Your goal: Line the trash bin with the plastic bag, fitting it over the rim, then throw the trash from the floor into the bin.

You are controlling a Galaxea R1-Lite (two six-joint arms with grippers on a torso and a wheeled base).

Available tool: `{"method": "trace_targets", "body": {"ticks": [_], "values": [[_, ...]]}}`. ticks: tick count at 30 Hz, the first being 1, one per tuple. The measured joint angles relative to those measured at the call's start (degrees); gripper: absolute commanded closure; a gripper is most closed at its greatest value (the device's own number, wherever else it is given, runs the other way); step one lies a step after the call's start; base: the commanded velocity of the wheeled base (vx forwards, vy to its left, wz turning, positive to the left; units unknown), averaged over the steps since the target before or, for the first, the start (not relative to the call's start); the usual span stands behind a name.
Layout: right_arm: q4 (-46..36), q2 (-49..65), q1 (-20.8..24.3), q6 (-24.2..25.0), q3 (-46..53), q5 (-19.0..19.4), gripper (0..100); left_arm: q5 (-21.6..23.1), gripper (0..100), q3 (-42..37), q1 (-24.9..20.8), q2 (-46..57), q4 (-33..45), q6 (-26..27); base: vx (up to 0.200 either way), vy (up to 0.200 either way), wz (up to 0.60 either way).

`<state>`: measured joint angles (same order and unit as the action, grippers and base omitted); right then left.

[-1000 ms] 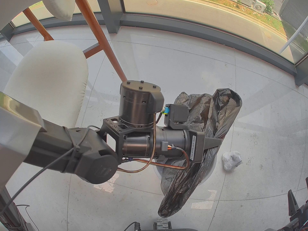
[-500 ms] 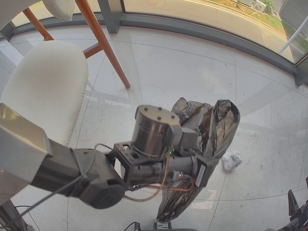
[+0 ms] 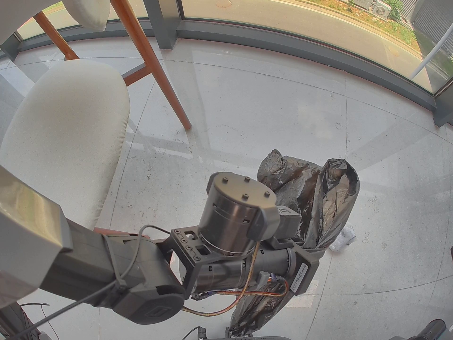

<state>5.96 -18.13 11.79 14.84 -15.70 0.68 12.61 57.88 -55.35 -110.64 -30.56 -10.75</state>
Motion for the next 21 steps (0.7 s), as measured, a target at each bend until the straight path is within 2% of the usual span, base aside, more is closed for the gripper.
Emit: {"method": "trace_targets", "body": {"ticks": [5,11,17,21], "values": [[-5.5,-13.4,6.9,11.9,-11.5,1.4,0,-3.7,100,1.0,0.3,0.0,1.7,0.5,0.000,0.000,0.00],[-20.2,-29.7,13.6,22.4,-27.1,4.4,0,-7.4,100,2.1,0.5,-0.2,3.5,1.6,0.000,0.000,0.00],[-30.1,-45.8,17.9,27.6,-37.7,6.4,0,-9.9,100,2.9,0.6,-0.2,4.8,2.5,0.000,0.000,0.00],[-32.8,-54.6,19.3,28.6,-41.2,6.9,0,-10.9,100,3.3,0.7,-0.2,5.2,2.9,0.000,0.000,0.00]]}}
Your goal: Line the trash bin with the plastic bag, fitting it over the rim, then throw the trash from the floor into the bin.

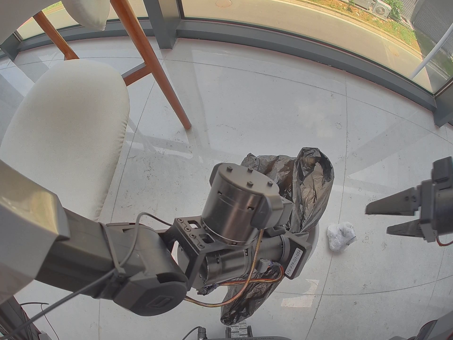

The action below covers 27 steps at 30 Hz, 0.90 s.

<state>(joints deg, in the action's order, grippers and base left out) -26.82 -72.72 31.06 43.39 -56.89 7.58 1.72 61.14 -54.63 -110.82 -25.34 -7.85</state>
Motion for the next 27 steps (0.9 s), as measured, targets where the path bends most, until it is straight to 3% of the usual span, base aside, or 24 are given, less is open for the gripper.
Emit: {"method": "trace_targets", "body": {"ticks": [9,14,22,23,27], "values": [[2.4,-13.7,0.1,0.6,-4.2,0.1,0,-0.6,100,0.3,0.0,0.1,0.3,0.2,0.000,0.000,0.00],[6.7,-18.5,-1.6,0.5,-7.2,-0.9,0,-0.7,100,0.3,0.0,0.1,0.3,0.2,0.000,0.000,0.00],[7.3,-23.8,-4.6,0.2,-13.1,-1.3,0,-0.7,100,0.2,0.0,0.1,0.3,0.2,0.000,0.000,0.00],[7.3,-24.4,-4.9,0.2,-13.8,-1.4,100,-0.6,100,0.2,0.0,0.1,0.3,0.2,0.000,0.000,0.00],[7.3,-25.8,-5.0,0.3,-14.6,-1.5,100,-0.6,100,0.2,0.0,0.1,0.3,0.2,0.000,0.000,0.00]]}}
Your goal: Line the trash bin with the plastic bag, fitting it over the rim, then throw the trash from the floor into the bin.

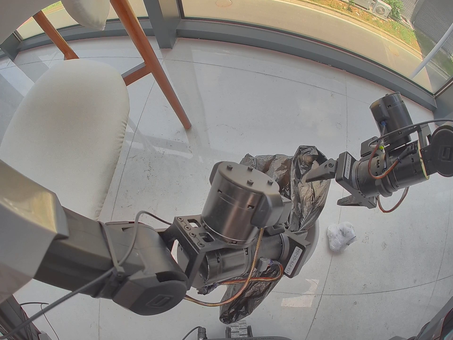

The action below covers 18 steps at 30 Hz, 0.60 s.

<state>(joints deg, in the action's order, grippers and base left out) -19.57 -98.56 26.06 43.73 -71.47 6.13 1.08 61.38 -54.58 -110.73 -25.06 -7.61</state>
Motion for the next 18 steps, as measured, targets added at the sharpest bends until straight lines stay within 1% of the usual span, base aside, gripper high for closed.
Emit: {"method": "trace_targets", "body": {"ticks": [6,12,18], "values": [[-0.2,-1.8,0.9,0.1,-0.1,-0.1,100,0.0,100,0.0,0.0,0.0,0.0,0.0,0.000,0.000,0.00],[0.1,-3.8,2.5,0.1,0.0,-1.5,100,0.0,100,0.1,0.0,-0.1,0.0,0.0,0.000,0.000,0.00],[0.4,-5.0,3.0,-0.2,-1.6,-1.7,100,-0.3,100,0.1,0.1,-0.1,-0.1,-0.3,0.000,0.000,0.00]]}}
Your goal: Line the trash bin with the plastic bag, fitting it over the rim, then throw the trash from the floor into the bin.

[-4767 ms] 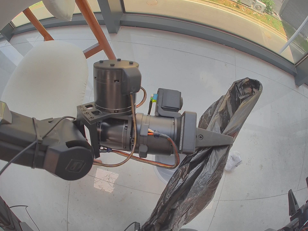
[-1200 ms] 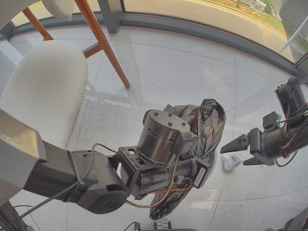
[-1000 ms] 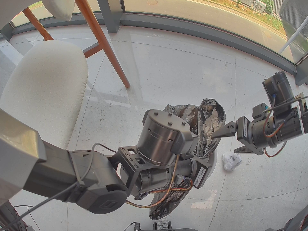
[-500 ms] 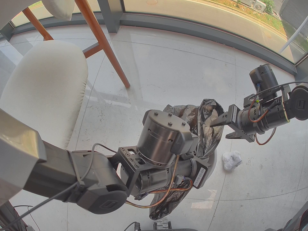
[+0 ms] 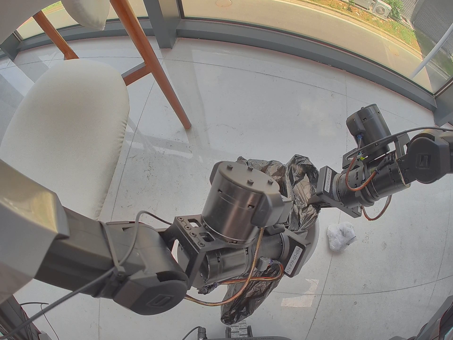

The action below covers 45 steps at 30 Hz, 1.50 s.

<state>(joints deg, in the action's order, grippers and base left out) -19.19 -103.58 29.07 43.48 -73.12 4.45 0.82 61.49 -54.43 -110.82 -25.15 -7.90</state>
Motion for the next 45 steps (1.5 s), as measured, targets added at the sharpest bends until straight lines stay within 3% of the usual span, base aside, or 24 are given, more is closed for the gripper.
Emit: {"method": "trace_targets", "body": {"ticks": [6,7,14,18,23,32,45], "values": [[0.0,-0.2,-0.2,-1.1,-3.1,0.0,100,-1.8,100,0.4,0.1,0.0,0.0,-1.1,0.000,0.000,0.00],[-0.1,-0.2,-0.4,-1.8,-3.6,0.1,100,-1.8,0,0.5,0.1,0.0,0.0,-1.3,0.000,0.000,0.00],[0.0,-0.2,-3.1,-10.5,-5.8,0.7,100,-2.1,0,0.7,0.1,0.0,0.1,-2.3,0.000,0.000,0.00],[0.0,0.1,-5.4,-17.3,-6.0,4.0,100,-3.6,0,1.0,0.1,-0.1,0.3,-5.0,0.000,0.000,0.00],[-0.1,0.9,-7.1,-21.7,-5.7,6.5,100,-5.9,0,1.2,0.1,-0.1,1.6,-9.8,0.000,0.000,0.00],[-0.5,1.7,-6.4,-21.4,-4.2,6.1,100,-5.9,0,2.6,-0.3,-1.1,1.6,-10.2,0.000,0.000,0.00],[-0.3,3.0,-5.6,-18.0,-2.8,5.9,100,-8.1,0,12.2,-2.1,-8.9,3.3,-12.5,0.000,0.000,0.00]]}}
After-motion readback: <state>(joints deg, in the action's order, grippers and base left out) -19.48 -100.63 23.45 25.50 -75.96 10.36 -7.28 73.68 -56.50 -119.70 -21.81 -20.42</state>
